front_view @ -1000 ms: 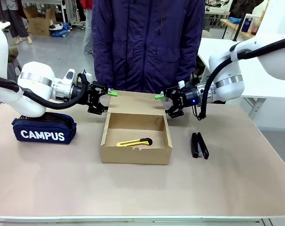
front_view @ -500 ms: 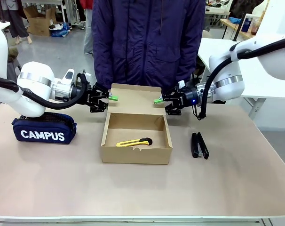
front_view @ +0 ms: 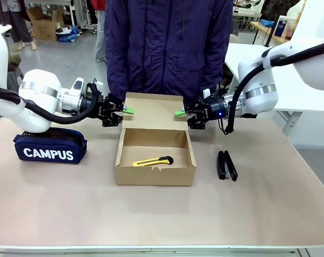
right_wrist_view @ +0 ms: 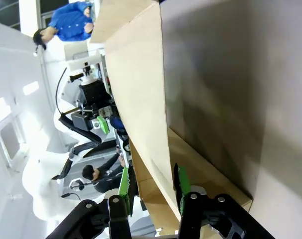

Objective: Pack the item into the box.
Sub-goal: Close the Mailer Box.

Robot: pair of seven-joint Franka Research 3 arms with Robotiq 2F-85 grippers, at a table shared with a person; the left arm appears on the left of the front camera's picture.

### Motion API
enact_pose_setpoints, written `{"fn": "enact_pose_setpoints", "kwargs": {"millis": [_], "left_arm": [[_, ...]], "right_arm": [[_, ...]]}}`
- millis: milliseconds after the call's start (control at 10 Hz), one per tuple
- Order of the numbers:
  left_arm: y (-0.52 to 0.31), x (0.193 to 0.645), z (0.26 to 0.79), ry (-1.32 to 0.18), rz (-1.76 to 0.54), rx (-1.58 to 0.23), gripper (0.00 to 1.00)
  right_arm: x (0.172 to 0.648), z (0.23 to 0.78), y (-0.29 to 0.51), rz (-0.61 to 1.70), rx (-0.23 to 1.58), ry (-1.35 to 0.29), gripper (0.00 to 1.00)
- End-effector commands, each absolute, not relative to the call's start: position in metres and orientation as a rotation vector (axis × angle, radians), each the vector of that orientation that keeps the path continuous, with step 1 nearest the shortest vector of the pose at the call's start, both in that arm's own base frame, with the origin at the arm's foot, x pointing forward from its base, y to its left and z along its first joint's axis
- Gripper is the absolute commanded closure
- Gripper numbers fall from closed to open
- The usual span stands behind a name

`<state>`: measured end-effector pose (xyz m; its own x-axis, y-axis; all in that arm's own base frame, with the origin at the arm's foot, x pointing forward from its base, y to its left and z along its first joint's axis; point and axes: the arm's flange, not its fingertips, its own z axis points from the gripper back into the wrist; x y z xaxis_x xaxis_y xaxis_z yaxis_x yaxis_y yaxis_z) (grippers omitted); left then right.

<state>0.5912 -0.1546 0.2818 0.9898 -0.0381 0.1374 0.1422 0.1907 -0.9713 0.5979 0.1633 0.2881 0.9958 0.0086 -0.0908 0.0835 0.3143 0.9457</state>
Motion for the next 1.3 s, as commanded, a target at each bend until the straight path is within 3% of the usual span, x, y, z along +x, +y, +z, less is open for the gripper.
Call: {"fn": "enact_pose_setpoints", "kwargs": {"millis": [0,600,1000,1200], "left_arm": [[-0.151,0.582,0.295,-0.189,-0.177,-1.384,0.58],[-0.156,0.536,0.342,-0.396,-0.346,-1.374,0.58],[-0.158,0.516,0.347,-0.754,-0.409,-1.219,0.58],[-0.162,0.512,0.347,-0.860,-0.464,-1.182,0.58]], "right_arm": [[0.589,0.295,0.159,0.014,1.319,-0.042,0.55],[0.542,0.344,0.155,0.242,1.288,-0.309,0.55],[0.541,0.337,0.159,0.378,1.304,-0.455,0.55],[0.536,0.328,0.161,0.535,1.328,-0.570,0.55]]}}
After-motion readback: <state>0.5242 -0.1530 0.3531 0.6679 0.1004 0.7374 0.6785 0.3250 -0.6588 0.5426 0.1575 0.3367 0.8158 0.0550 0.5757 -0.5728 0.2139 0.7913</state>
